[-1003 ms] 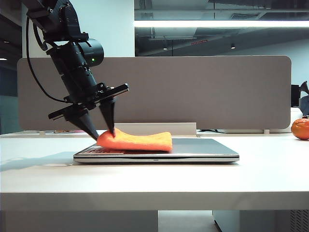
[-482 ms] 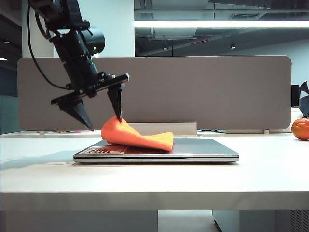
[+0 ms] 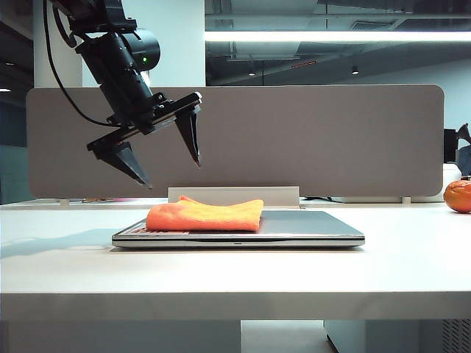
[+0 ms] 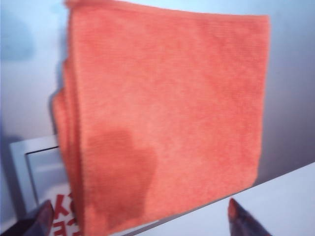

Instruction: Pick up the orange rag and put it over the laptop.

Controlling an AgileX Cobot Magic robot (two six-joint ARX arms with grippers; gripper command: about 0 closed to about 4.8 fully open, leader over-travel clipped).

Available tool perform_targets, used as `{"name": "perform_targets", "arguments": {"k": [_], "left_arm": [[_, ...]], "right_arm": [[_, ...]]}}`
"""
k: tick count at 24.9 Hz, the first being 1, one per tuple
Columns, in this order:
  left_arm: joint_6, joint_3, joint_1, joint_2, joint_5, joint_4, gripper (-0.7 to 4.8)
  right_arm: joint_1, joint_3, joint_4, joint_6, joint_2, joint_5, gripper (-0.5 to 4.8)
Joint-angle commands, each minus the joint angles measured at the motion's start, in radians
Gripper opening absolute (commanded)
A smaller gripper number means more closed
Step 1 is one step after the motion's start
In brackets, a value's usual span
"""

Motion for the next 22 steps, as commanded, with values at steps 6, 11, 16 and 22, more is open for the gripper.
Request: {"name": "perform_targets", "arguments": {"k": [6, 11, 16, 22], "left_arm": [[0.085, 0.003, 0.013, -0.044, -0.086, 0.003, 2.06], [0.237, 0.002, 0.013, -0.124, -0.27, -0.047, -0.06], [0.27, 0.001, 0.013, -0.224, -0.288, -0.038, -0.06], [0.288, -0.108, 0.013, -0.398, -0.291, 0.036, -0.06]], "right_arm": [[0.001, 0.005, 0.016, -0.001, -0.003, -0.002, -0.05], [0.0, 0.005, 0.016, -0.001, -0.003, -0.002, -0.05], [0.0, 0.005, 0.016, -0.001, -0.003, -0.002, -0.05], [0.0, 0.005, 0.016, -0.001, -0.003, -0.002, -0.05]]}}
